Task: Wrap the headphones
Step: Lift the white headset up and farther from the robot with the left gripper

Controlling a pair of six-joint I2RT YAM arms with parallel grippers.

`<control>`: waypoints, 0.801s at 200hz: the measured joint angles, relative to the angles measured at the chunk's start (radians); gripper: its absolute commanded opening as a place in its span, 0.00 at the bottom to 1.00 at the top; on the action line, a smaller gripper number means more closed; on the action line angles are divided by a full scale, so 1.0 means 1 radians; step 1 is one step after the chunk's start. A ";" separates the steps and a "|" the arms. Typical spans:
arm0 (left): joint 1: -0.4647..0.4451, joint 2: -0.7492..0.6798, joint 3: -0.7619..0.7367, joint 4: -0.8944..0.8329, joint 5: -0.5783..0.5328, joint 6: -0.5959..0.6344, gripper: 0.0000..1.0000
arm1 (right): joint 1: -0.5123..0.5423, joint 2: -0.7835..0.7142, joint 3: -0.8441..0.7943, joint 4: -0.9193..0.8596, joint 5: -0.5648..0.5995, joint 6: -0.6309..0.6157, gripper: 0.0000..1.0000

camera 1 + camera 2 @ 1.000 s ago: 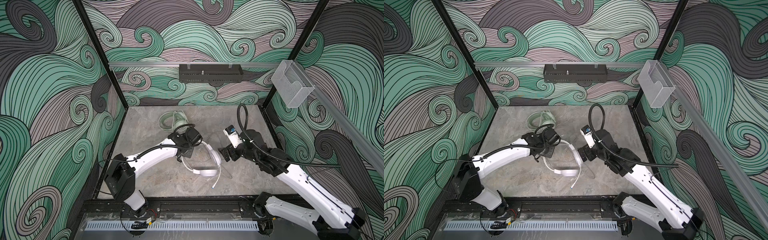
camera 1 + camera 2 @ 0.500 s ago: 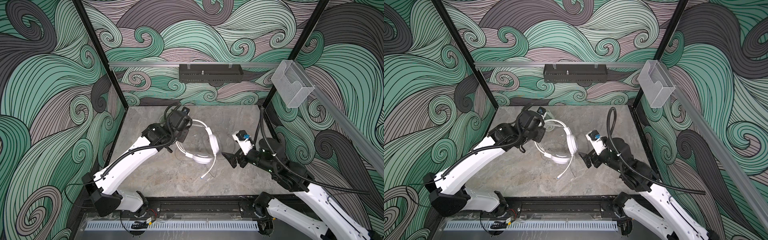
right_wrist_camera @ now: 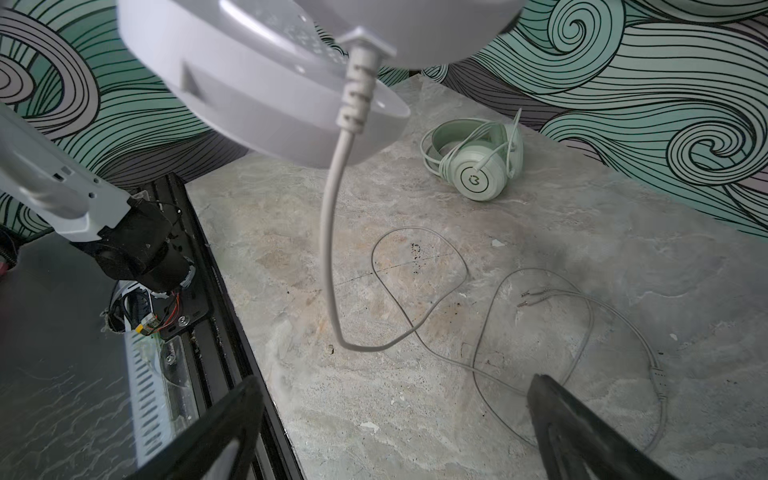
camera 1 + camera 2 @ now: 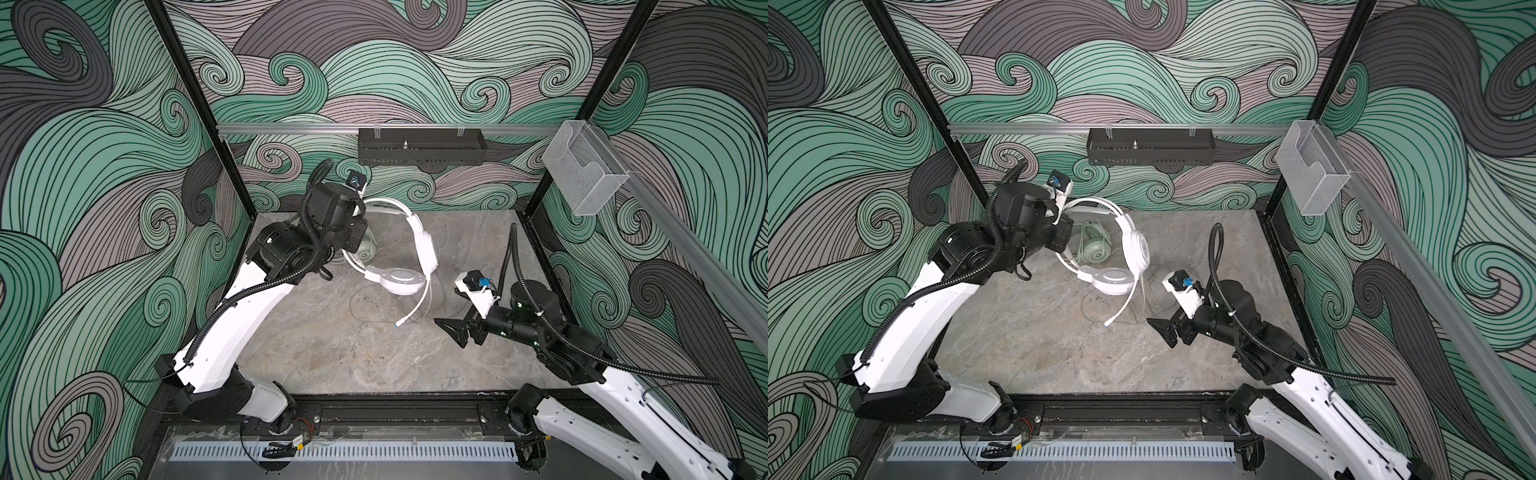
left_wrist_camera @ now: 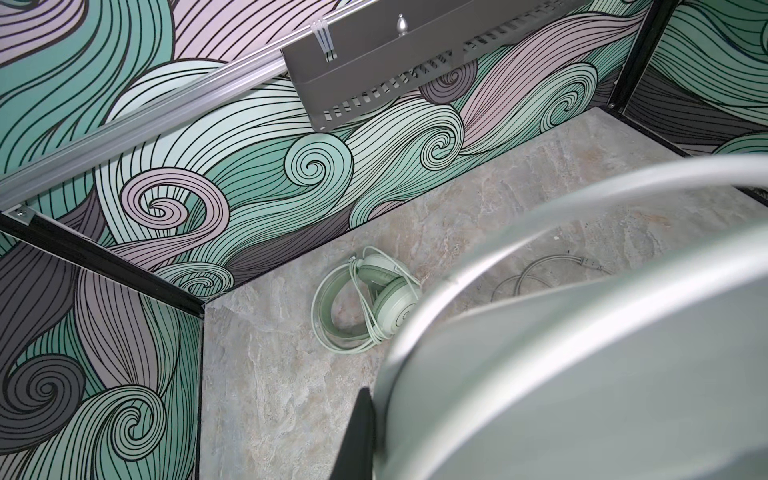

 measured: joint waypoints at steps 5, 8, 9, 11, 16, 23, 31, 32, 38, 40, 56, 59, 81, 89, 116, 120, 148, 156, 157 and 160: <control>0.001 0.005 0.011 -0.006 0.005 -0.001 0.00 | 0.000 0.003 -0.001 0.011 -0.003 0.001 0.99; 0.002 0.008 0.016 -0.008 0.008 -0.002 0.00 | 0.000 0.006 -0.001 0.017 -0.004 0.001 1.00; 0.003 0.008 0.019 -0.010 0.010 -0.002 0.00 | 0.000 0.008 -0.001 0.021 -0.004 0.001 1.00; 0.004 0.009 0.022 -0.011 0.013 -0.003 0.00 | 0.000 0.009 -0.001 0.026 -0.005 0.002 0.99; 0.005 0.014 0.032 -0.017 0.023 -0.005 0.00 | 0.000 0.015 -0.001 0.040 -0.005 0.003 1.00; 0.006 0.020 0.047 -0.026 0.035 -0.008 0.00 | 0.000 0.023 -0.001 0.060 -0.008 0.005 0.99; 0.006 0.026 0.068 -0.038 0.048 -0.012 0.00 | 0.000 0.033 -0.001 0.083 -0.015 0.007 1.00; 0.006 0.028 0.074 -0.041 0.051 -0.012 0.00 | 0.000 0.035 -0.002 0.087 -0.017 0.007 0.99; 0.006 0.033 0.090 -0.050 0.058 -0.016 0.00 | 0.000 0.042 -0.005 0.107 -0.023 0.008 0.99; 0.006 0.035 0.099 -0.053 0.061 -0.018 0.00 | -0.001 0.043 -0.006 0.113 -0.025 0.008 0.99; 0.007 0.043 0.144 -0.068 0.080 -0.031 0.00 | -0.002 0.052 -0.016 0.149 -0.035 0.010 0.97; 0.009 0.043 0.149 -0.069 0.083 -0.033 0.00 | -0.002 0.054 -0.017 0.153 -0.037 0.011 0.96; 0.013 0.043 0.186 -0.071 0.098 -0.042 0.00 | -0.013 0.077 -0.017 0.203 -0.077 0.026 0.87; 0.015 0.043 0.195 -0.072 0.105 -0.046 0.00 | -0.016 0.089 -0.017 0.221 -0.089 0.029 0.86; 0.024 0.048 0.240 -0.091 0.122 -0.055 0.00 | -0.037 0.137 -0.017 0.289 -0.124 0.051 0.85; 0.025 0.053 0.256 -0.097 0.126 -0.055 0.00 | -0.042 0.143 -0.017 0.298 -0.129 0.053 0.84; 0.037 0.081 0.374 -0.121 0.140 -0.066 0.00 | -0.063 0.190 -0.013 0.375 -0.160 0.071 0.80; 0.042 0.084 0.398 -0.122 0.145 -0.072 0.00 | -0.066 0.204 -0.010 0.394 -0.168 0.080 0.79; 0.043 0.085 0.401 -0.122 0.146 -0.074 0.00 | -0.066 0.206 -0.010 0.396 -0.168 0.081 0.79; 0.045 0.085 0.409 -0.123 0.148 -0.078 0.00 | -0.068 0.211 -0.010 0.405 -0.171 0.081 0.78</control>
